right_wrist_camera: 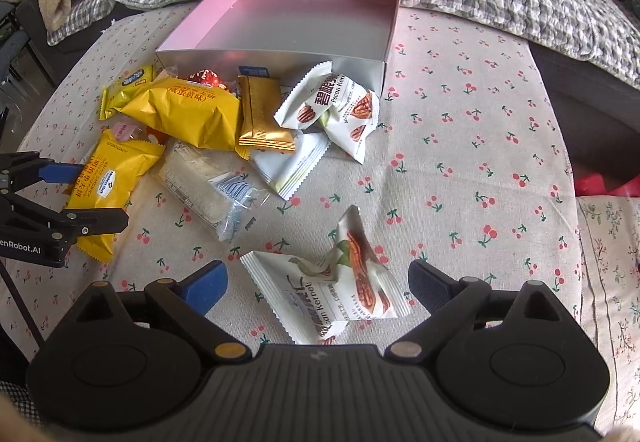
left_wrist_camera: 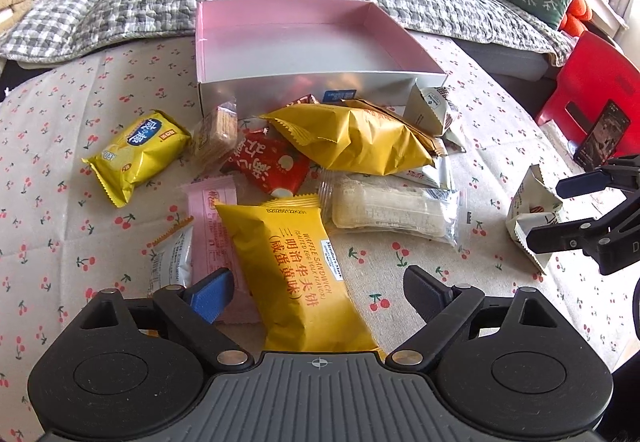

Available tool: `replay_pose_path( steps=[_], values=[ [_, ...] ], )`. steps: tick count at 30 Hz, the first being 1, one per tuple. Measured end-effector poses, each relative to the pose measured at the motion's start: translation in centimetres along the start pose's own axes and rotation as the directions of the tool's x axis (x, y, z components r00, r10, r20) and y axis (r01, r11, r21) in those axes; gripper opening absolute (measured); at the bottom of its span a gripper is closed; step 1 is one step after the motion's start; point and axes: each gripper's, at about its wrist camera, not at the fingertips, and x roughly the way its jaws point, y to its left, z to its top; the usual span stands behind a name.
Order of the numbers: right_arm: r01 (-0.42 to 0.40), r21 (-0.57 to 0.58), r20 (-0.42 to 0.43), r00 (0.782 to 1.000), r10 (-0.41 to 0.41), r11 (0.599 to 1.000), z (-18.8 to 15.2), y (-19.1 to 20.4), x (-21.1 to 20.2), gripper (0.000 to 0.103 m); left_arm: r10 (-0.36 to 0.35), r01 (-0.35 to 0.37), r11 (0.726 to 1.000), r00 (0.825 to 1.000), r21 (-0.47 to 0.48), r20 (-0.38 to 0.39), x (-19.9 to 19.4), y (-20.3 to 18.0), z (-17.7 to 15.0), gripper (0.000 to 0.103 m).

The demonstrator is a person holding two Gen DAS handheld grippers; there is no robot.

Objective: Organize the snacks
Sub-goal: 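Grasp the yellow biscuit bag with the left tool while the right tool grasps the white pecan packet, then carry both packets into the pink box and open both tools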

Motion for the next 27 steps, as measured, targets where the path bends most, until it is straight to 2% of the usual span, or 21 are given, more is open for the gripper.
replay_pose_path(
  steps=[7,9,13,15,17,19,20,27],
  values=[
    [0.023,-0.056,-0.054,0.998,-0.026,0.998,-0.1,0.9,1.9,0.095,0.046,-0.046,0.998,0.999,0.037,0.003,0.6,-0.7,-0.1,0.080],
    [0.043,-0.074,-0.065,0.997,-0.048,0.996,0.0,1.1,2.4,0.092,0.069,-0.069,0.997,0.998,0.045,0.008,0.7,-0.7,-0.1,0.072],
    [0.032,-0.084,-0.088,0.995,-0.040,0.996,0.2,1.2,3.1,0.078,0.112,-0.113,0.992,0.994,0.063,0.020,0.7,-0.8,-0.2,0.061],
    [0.037,-0.087,-0.091,0.995,-0.045,0.995,0.2,1.3,3.3,0.070,0.134,-0.135,0.988,0.991,0.070,0.024,0.7,-0.8,-0.2,0.048],
    [0.037,-0.086,-0.090,0.995,-0.044,0.996,0.2,1.3,3.3,0.067,0.138,-0.140,0.988,0.990,0.062,0.024,0.6,-0.6,-0.2,0.045],
    [0.025,-0.081,-0.084,0.996,-0.031,0.996,0.1,1.3,3.2,0.055,0.140,-0.141,0.989,0.990,0.052,0.024,0.5,-0.3,-0.2,0.042],
    [0.023,-0.082,-0.078,0.996,-0.030,0.996,0.1,1.3,3.0,0.053,0.142,-0.143,0.988,0.990,0.052,0.024,0.4,-0.3,-0.1,0.040],
    [0.002,-0.068,-0.037,0.999,-0.004,0.998,0.1,1.3,2.2,0.049,0.132,-0.133,0.990,0.990,0.036,0.044,-0.3,-0.4,0.0,0.037]
  ],
)
